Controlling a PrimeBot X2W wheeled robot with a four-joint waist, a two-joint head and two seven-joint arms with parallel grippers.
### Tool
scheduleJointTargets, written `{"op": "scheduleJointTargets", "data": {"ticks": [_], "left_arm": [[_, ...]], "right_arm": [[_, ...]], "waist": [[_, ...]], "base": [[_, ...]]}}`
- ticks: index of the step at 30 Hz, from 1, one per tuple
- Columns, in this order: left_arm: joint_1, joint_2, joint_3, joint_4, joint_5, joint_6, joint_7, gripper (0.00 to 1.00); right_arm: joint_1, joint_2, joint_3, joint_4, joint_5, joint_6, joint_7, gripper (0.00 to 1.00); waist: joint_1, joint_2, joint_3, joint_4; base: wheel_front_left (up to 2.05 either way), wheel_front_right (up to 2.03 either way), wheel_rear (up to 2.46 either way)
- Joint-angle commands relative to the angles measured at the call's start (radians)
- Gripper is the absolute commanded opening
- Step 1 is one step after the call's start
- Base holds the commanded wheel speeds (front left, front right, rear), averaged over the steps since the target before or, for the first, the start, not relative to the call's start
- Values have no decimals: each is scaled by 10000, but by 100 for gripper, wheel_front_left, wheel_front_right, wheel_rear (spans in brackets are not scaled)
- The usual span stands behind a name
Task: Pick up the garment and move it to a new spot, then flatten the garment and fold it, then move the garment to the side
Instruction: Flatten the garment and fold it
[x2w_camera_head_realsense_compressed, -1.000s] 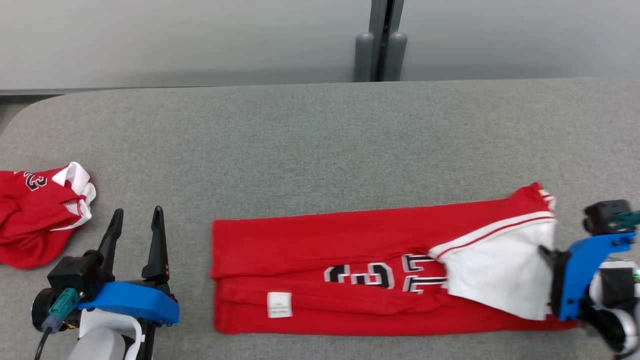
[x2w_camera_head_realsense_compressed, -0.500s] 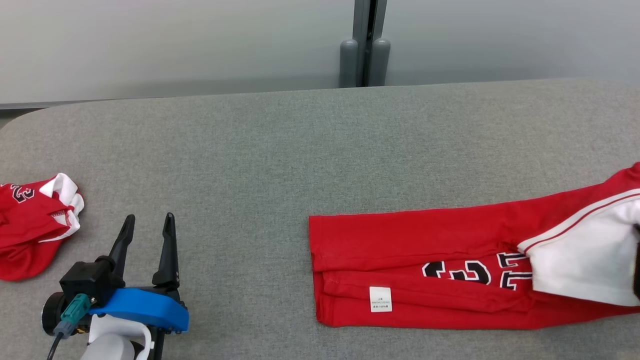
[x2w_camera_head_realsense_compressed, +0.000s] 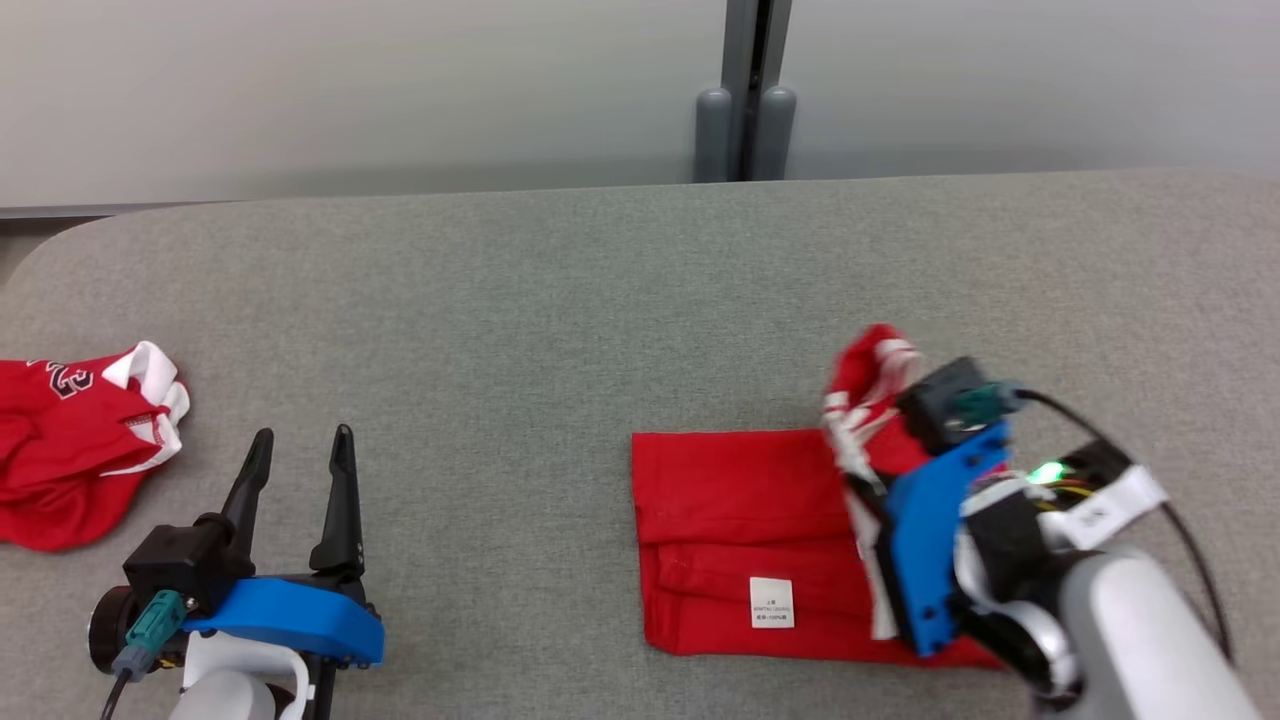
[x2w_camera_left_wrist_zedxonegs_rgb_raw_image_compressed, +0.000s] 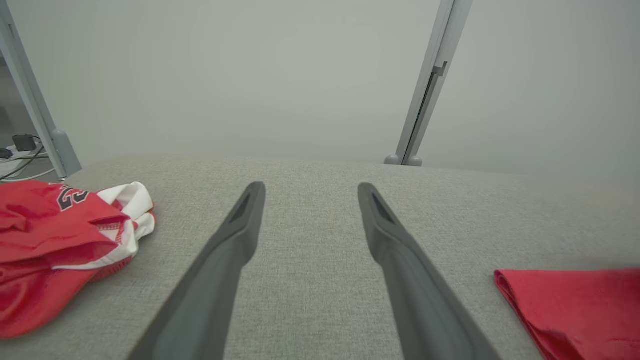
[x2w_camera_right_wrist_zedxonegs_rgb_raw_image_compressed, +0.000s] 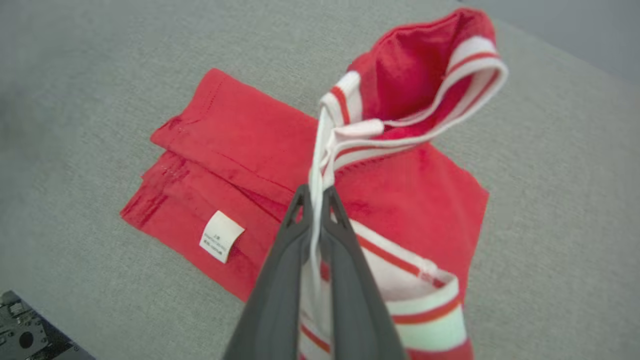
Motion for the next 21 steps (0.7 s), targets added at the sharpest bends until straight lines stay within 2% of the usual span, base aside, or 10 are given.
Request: {"op": "scheduleJointTargets", "data": {"ticks": [1,6,13,14,15,21], "left_arm": [[-83,14,-66,-60,2,21,17,100],[-130,-63,-170,-102,42,4,24,100],[-280,-166,-351,41,6,-93,32,100],[-291,-150,-340,71,-13,-92,18,100],[-282,-135,-318,87,-35,-78,0,100],[-50,-74,-173,165,-103,-12,-69,100]], "right_arm": [[-319,226,436,302,87,1,-125,0],[-998,906,1416,1769,133,1,-645,0],[-1489,1379,1769,3735,60,1,-1310,0],[-1525,1401,1829,3844,176,1,-1404,90],[-1568,1406,1825,3880,331,1,-1545,100],[-1827,1415,1491,3129,1296,1,-2770,100]], "waist": [[0,0,29,105],[0,0,107,385],[0,0,159,844],[0,0,152,870],[0,0,143,880],[0,0,-22,713]], "base": [[0,0,0],[0,0,0],[0,0,0],[0,0,0],[0,0,0],[0,0,0]]}}
